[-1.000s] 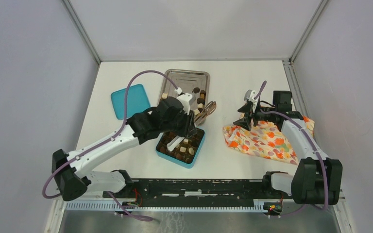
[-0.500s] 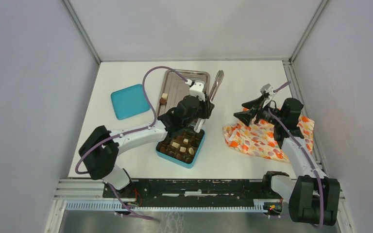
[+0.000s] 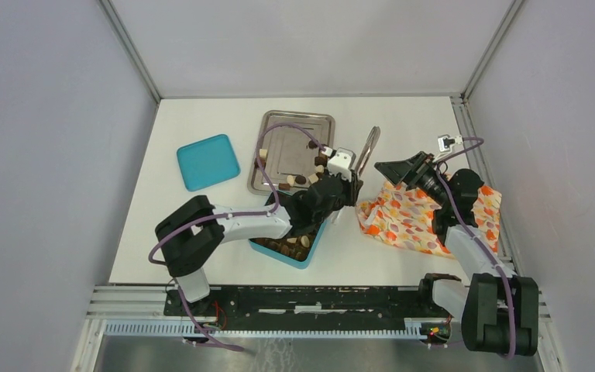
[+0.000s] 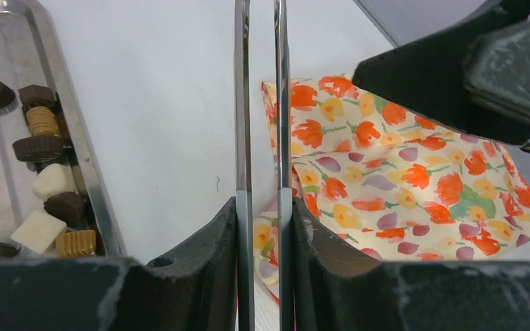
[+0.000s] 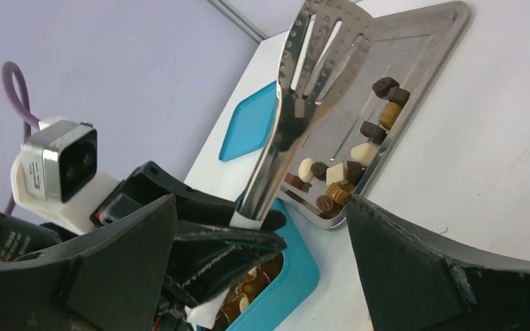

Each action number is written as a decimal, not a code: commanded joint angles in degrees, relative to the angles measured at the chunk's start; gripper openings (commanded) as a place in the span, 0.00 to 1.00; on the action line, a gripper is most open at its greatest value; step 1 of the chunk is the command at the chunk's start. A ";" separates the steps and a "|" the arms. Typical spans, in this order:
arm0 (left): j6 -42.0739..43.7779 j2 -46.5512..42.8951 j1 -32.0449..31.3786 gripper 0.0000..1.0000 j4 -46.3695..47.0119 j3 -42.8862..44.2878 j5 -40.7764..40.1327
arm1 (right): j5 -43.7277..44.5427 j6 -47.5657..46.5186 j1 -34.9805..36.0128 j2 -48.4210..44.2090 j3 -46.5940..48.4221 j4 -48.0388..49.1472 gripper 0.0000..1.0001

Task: Pack the chocolate
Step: Place the clamp at the center of the board.

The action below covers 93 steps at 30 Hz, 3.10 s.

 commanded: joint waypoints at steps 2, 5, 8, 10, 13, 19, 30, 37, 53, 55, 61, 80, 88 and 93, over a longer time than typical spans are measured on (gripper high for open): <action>4.41 1.69 -2.37 0.27 6.71 3.86 -2.70 | 2.56 1.55 1.77 1.68 0.74 0.89 0.98; 4.86 2.46 -3.21 0.28 6.69 4.45 -2.54 | 3.05 -0.65 3.06 2.68 1.29 -0.97 0.98; 5.32 3.12 -4.03 0.28 6.59 5.02 -2.21 | 3.85 -2.40 4.05 3.55 1.88 -2.98 0.98; 6.06 3.55 -4.77 0.28 6.57 5.53 -2.26 | 4.31 -3.16 4.40 3.89 2.20 -4.23 0.98; 7.01 4.27 -5.72 0.28 6.02 6.32 -2.35 | 5.16 -4.12 4.73 4.11 2.46 -5.51 0.98; 8.14 5.19 -6.82 0.30 5.55 7.00 -3.27 | 5.24 -3.93 4.73 3.57 2.47 -5.77 0.91; 7.62 5.85 -6.82 0.36 2.32 9.04 -2.56 | 2.68 3.90 4.68 3.80 -0.14 1.03 0.31; 6.06 5.47 -6.82 0.63 -4.52 11.45 -1.31 | 2.23 6.10 4.63 3.54 -0.87 2.68 0.00; 7.68 -9.94 -6.78 1.00 -8.56 0.89 3.34 | 0.47 7.33 2.72 2.95 -1.00 5.23 0.00; 7.85 -13.25 -6.76 1.00 -11.78 0.01 3.36 | 0.29 5.68 2.23 2.61 -0.74 4.77 0.00; 7.28 -23.20 -5.65 1.00 -27.69 -0.08 3.16 | -0.56 -1.84 0.81 3.09 1.12 1.02 0.00; 18.10 -53.69 -1.76 1.00 -54.31 -12.89 -8.89 | -11.81 16.01 -0.46 41.15 23.20 26.19 0.08; 18.42 -54.62 -1.50 1.00 -51.90 -17.31 -10.90 | -3.38 5.67 1.63 49.41 32.53 9.26 0.16; 18.72 -50.13 0.73 1.00 -51.59 -16.78 -7.49 | -1.20 4.36 2.51 55.92 38.21 4.88 0.17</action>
